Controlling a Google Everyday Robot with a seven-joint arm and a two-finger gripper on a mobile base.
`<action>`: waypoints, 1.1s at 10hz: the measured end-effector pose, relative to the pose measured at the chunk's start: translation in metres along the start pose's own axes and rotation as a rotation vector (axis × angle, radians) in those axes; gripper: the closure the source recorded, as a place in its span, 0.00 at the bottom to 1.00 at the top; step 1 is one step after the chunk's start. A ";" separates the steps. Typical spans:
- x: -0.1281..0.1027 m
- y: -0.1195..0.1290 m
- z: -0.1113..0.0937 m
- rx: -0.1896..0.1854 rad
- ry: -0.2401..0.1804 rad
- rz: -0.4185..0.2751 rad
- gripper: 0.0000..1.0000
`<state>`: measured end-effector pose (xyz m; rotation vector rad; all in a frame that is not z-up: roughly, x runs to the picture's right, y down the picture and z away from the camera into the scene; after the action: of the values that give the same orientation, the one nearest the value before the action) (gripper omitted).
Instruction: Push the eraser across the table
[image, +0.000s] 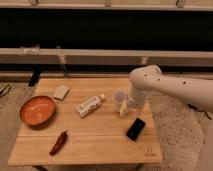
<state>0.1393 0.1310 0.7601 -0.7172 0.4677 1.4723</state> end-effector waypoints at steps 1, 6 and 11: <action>0.001 -0.019 0.007 -0.001 0.024 -0.007 0.35; -0.002 -0.068 0.045 -0.002 0.096 0.021 0.35; -0.015 -0.080 0.077 -0.006 0.131 0.024 0.35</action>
<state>0.2065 0.1768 0.8377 -0.8182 0.5736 1.4548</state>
